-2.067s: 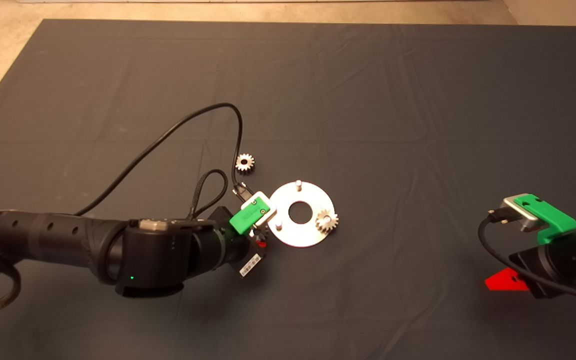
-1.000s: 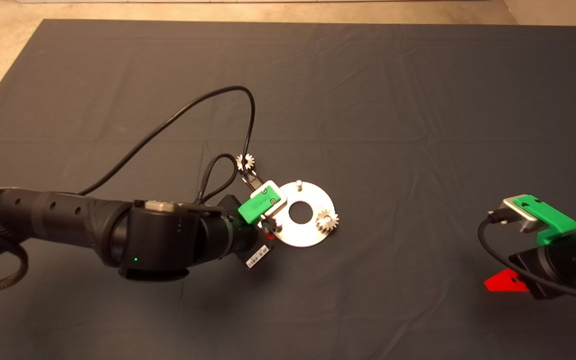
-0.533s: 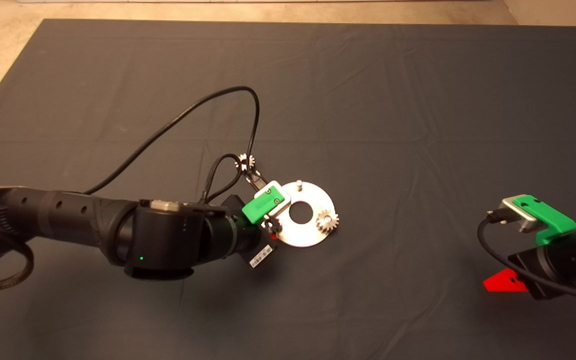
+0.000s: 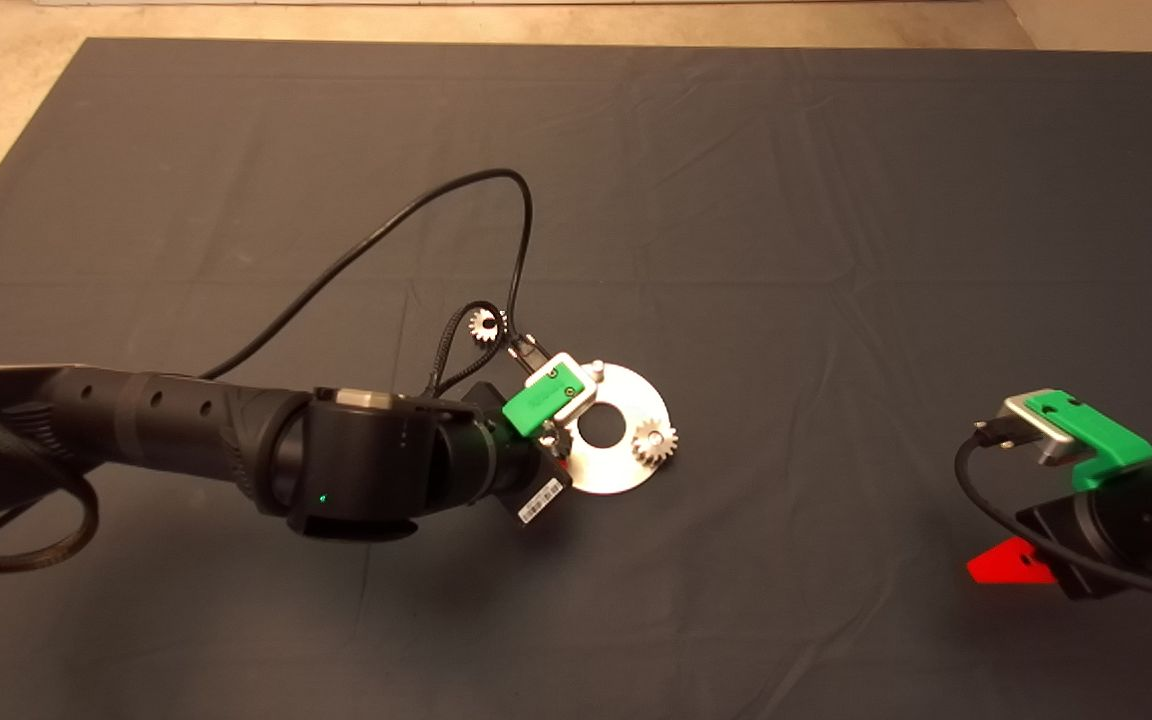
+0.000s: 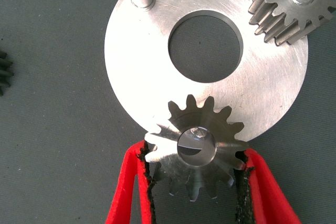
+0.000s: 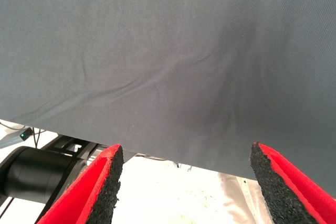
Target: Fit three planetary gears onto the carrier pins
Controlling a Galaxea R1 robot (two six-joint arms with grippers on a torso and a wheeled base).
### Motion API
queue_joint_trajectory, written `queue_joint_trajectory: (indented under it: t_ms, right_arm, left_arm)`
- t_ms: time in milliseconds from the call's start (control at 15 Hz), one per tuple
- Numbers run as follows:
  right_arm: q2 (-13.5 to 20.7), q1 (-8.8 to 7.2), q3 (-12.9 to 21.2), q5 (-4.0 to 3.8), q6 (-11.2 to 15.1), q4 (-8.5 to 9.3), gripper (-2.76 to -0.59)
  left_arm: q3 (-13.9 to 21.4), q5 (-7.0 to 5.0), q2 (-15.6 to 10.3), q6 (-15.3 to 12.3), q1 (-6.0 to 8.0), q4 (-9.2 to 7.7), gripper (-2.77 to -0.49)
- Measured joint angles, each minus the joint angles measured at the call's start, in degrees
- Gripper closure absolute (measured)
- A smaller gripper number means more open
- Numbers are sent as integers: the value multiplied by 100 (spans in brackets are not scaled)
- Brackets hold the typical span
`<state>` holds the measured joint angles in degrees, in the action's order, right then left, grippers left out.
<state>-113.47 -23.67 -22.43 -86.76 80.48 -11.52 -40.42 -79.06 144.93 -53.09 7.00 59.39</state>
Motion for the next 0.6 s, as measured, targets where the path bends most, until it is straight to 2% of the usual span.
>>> queue_joint_trajectory:
  t_ms: [400,600]
  right_arm:
    - [-1,0,0,3,0,0,-178]
    - [0,0,0,2,0,-2,-178]
  left_arm:
    - [0,32,0,-21,-2,-1,-62]
    - [0,116,2,-40,-2,0,-62]
